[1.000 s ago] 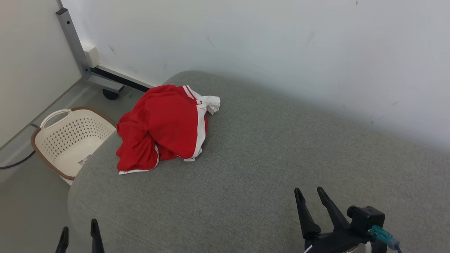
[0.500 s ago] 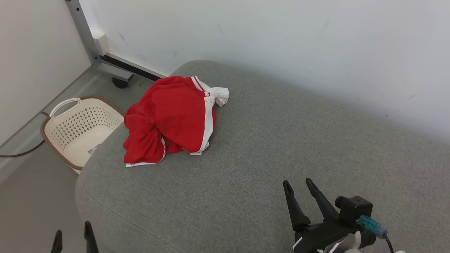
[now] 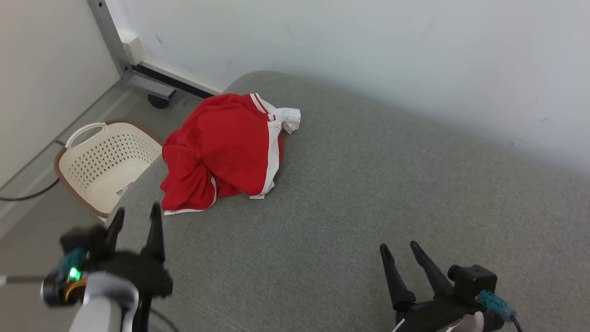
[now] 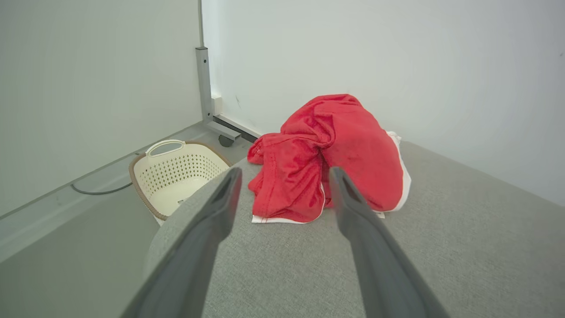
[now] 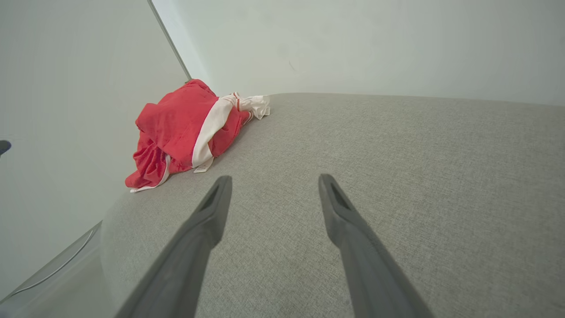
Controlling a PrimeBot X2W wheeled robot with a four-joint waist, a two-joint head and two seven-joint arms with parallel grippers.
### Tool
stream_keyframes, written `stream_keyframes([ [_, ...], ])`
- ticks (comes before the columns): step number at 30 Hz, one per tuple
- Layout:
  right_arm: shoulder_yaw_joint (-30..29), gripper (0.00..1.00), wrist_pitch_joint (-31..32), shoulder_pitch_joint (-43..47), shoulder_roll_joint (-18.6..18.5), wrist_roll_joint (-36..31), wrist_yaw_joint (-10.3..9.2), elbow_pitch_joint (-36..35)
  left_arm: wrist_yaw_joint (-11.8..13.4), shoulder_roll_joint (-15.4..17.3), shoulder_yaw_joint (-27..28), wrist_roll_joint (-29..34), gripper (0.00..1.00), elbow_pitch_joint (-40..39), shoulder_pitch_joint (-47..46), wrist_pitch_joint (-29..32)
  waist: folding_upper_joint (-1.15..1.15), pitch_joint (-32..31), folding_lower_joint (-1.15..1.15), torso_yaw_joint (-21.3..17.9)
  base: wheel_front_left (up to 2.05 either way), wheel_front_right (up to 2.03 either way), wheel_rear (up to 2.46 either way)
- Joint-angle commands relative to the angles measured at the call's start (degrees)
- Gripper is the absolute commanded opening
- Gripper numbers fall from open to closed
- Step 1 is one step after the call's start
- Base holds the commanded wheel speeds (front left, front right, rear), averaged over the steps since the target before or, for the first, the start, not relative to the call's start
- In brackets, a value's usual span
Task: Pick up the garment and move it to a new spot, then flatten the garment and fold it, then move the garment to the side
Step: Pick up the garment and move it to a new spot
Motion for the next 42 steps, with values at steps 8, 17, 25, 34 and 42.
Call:
stream_keyframes([
  [8,-0.71,1.0,5.6,1.94,-0.99,-4.04,0.19,-8.13,-1.4,1.53,-1.5,-4.89,1.0,13.61,-18.77,8.23,0.0,6.85,0.0,-6.16,0.0,0.0,0.0],
  [17,-0.66,1.0,10.89,3.88,-2.31,-5.75,0.19,-16.62,-0.11,5.2,-2.18,-6.71,1.0,24.21,-29.3,17.4,0.0,12.01,0.0,-12.75,0.0,0.0,0.0],
  [25,-1.16,1.0,13.18,6.4,-3.06,-6.54,0.19,-21.52,4.26,8.07,-1.16,-7.05,1.0,29.23,-33.24,22.5,0.0,14.17,0.0,-15.78,0.0,0.0,0.0],
  [34,-0.62,1.0,13.7,8.23,-2.66,-6.07,0.19,-22.57,7.31,9.14,-1.15,-6.84,0.0,31.63,-33.58,23.61,0.0,13.49,0.0,-16.37,0.0,0.0,0.0],
  [42,0.48,1.0,12.39,8.24,-1.83,-4.43,0.19,-20.09,6.28,10.44,-1.69,-7.11,0.0,31.25,-33.89,23.73,0.0,8.45,0.0,-15.85,0.0,0.0,0.0],
])
